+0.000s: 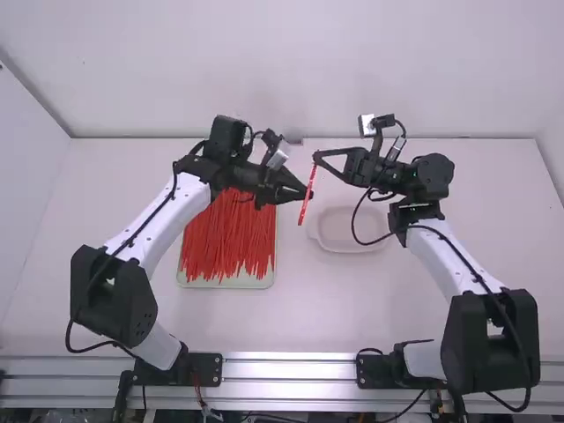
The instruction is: Fasten the cable tie
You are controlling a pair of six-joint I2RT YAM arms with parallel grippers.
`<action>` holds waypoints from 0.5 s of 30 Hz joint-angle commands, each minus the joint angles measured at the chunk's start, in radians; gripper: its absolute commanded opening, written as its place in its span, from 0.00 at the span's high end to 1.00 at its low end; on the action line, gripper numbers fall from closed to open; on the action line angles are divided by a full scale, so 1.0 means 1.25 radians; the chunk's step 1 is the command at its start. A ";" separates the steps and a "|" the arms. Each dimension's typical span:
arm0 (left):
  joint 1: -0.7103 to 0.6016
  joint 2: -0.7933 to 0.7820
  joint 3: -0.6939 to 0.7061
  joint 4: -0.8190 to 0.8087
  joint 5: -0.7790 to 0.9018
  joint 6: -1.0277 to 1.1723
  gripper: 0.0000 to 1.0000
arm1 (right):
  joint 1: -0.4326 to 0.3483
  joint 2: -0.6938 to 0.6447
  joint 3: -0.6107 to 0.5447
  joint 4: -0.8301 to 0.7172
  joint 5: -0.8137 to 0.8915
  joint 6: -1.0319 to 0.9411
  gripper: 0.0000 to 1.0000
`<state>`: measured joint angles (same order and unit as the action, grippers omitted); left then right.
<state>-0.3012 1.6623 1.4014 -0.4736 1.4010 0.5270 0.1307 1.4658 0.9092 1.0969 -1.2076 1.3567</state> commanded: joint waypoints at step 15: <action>-0.011 0.003 -0.012 -0.446 -0.024 0.448 0.98 | -0.047 -0.012 0.021 0.020 0.048 0.006 1.00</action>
<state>-0.3012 1.6623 1.4017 -0.9802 1.4014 0.9562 0.0940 1.4662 0.9092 1.1065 -1.2324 1.3613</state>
